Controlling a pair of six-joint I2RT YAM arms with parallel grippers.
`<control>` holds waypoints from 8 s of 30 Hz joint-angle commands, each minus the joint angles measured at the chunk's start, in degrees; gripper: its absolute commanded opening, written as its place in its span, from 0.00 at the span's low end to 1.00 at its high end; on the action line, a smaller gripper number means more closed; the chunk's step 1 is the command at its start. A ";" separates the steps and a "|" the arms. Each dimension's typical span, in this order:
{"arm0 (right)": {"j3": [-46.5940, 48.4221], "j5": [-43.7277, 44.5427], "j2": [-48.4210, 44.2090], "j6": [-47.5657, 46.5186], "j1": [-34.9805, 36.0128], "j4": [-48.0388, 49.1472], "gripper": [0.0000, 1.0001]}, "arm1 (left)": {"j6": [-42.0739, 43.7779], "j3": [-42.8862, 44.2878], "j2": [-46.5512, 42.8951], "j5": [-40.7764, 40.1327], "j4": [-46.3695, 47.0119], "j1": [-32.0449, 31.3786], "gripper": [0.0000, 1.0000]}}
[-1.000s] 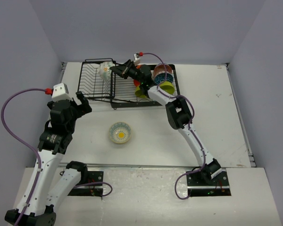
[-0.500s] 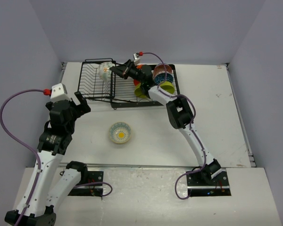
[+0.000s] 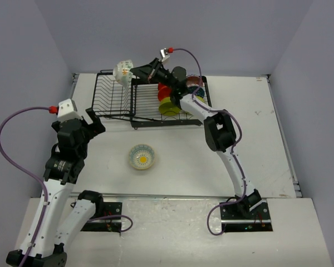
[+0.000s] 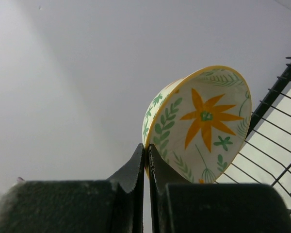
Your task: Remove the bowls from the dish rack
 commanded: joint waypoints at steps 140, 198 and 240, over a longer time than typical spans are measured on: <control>-61.43 41.78 -47.97 -74.55 35.47 -40.14 0.22 | -0.60 -0.82 -3.23 -1.92 2.46 3.97 1.00; -58.62 48.81 -62.64 -74.99 25.48 -52.00 0.73 | 1.24 -0.38 -0.69 3.07 1.76 3.97 1.00; -39.28 58.74 -20.55 -141.88 9.80 -25.38 0.31 | 2.04 -3.98 -2.53 8.63 1.41 3.27 1.00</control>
